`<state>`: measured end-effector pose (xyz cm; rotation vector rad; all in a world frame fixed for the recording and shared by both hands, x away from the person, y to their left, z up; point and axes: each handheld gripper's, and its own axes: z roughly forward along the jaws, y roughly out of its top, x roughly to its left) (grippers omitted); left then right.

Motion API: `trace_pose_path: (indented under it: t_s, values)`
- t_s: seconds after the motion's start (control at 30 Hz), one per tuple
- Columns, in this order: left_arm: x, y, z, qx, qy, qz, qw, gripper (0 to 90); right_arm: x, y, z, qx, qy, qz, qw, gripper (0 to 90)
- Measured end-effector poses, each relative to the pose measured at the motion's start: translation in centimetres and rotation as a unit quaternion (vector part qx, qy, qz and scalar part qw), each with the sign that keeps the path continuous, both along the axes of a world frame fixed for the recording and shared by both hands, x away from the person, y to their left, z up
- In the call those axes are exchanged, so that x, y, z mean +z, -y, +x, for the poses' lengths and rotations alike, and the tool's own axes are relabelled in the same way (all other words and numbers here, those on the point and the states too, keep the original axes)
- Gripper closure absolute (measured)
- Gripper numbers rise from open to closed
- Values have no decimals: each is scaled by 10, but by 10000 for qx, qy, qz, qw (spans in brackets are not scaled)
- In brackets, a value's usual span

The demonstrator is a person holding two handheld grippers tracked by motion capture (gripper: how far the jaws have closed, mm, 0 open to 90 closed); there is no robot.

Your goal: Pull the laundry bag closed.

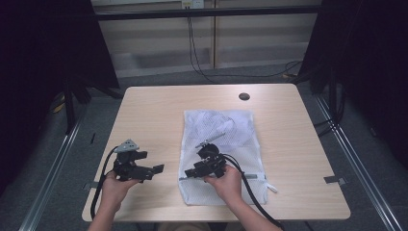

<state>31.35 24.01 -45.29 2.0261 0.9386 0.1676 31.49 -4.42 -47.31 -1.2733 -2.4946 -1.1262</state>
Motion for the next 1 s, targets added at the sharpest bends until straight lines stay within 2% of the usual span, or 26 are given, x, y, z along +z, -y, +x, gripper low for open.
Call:
trace_pose_path:
  t_s: [0.17, 0.3, 0.4, 0.77, 1.0]
  values:
    - [0, 1, 0, -3, -7, -2, 10000, 60, -1, -1, 1, 10, -237, 131, 9996, 530]
    - [0, 1, 0, 6, 1, -5, 10000, 61, -2, -3, 1, 13, -343, 207, 9992, 553]
    - [0, 2, 0, -2, -20, -28, 10000, 60, -3, -4, 1, 9, -372, 255, 9990, 571]
    - [1, 1, -1, -1, 6, -30, 10000, 64, -7, -8, 2, -32, -466, 109, 9988, 623]
    - [0, 2, -1, -3, 6, -20, 10000, 65, -9, -9, 3, -82, -534, 304, 9981, 623]
